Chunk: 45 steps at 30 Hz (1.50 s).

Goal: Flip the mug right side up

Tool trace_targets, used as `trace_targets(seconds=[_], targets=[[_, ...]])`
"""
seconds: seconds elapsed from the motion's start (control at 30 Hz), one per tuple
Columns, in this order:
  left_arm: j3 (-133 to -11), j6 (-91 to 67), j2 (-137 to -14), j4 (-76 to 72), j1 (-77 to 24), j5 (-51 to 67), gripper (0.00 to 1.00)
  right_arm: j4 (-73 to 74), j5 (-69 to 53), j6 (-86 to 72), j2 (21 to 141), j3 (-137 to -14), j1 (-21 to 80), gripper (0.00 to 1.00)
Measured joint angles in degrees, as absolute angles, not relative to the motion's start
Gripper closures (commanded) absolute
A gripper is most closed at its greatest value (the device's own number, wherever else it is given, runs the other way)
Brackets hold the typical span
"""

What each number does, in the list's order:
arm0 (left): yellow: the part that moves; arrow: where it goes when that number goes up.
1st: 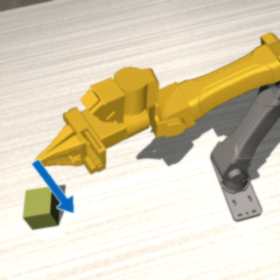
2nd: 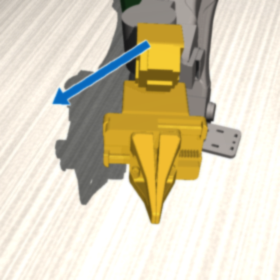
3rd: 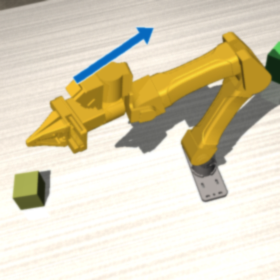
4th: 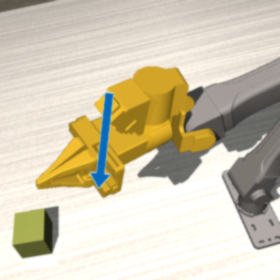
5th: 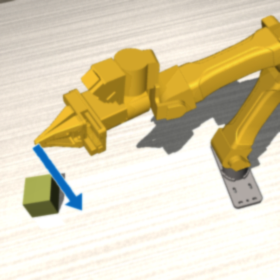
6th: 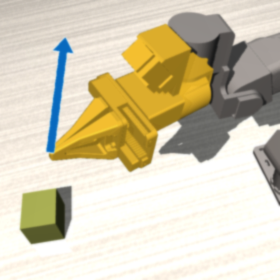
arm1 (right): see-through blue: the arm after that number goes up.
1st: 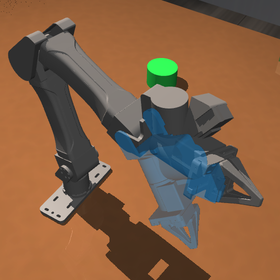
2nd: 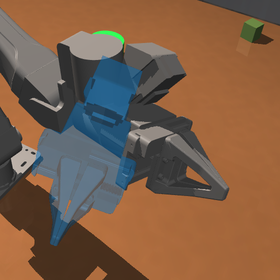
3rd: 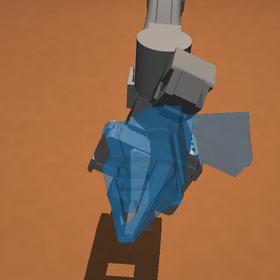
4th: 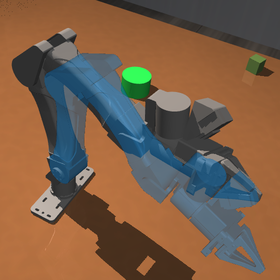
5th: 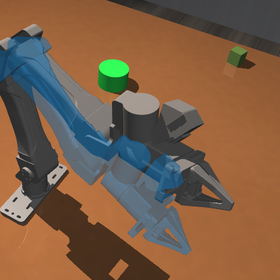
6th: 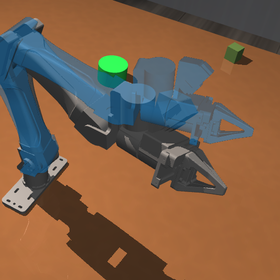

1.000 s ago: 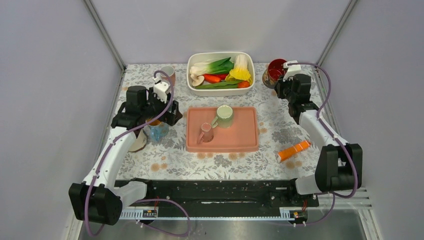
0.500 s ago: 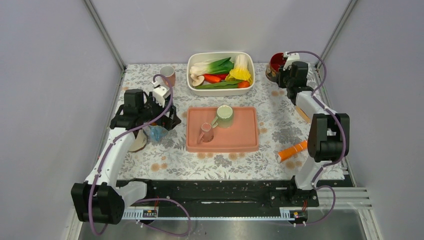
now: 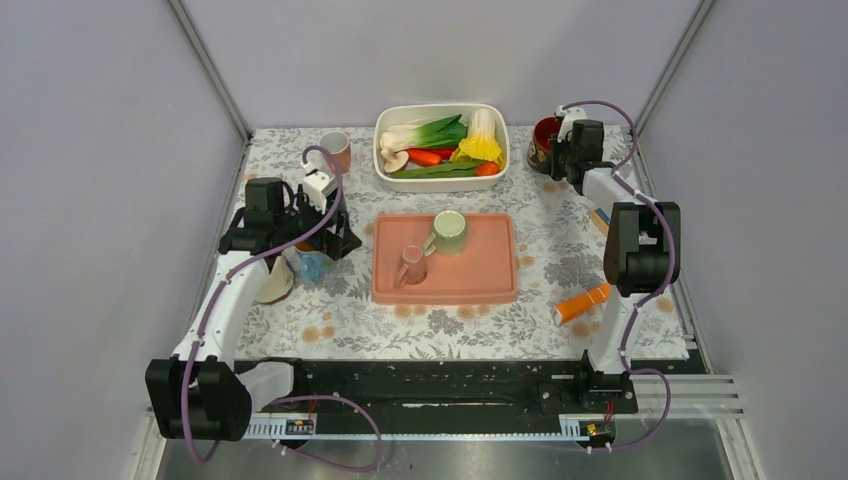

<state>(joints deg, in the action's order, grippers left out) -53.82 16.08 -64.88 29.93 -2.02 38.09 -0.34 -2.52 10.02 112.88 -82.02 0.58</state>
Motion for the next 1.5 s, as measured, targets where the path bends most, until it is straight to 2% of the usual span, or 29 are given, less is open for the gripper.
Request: trace_targets(seconds=[1.0, 1.2, 1.43, 1.5], targets=[[-53.8, 16.1, -65.4, 29.9, -0.9, 41.5, 0.01, 4.8, -2.5, 13.0, 120.0, -88.0, -2.9, 0.99], [-53.8, 16.1, -65.4, 29.9, -0.6, 42.0, 0.01, 5.6, -2.6, 13.3, 120.0, -88.4, -2.9, 0.80], [-53.8, 16.1, -65.5, 29.9, -0.6, 42.7, 0.01, 5.6, -2.7, 14.2, 120.0, -89.2, -2.9, 0.40], [-53.8, 16.2, -65.6, 29.9, -0.6, 43.3, 0.01, 4.5, -2.8, 14.4, 119.7, -89.6, -2.9, 0.32]])
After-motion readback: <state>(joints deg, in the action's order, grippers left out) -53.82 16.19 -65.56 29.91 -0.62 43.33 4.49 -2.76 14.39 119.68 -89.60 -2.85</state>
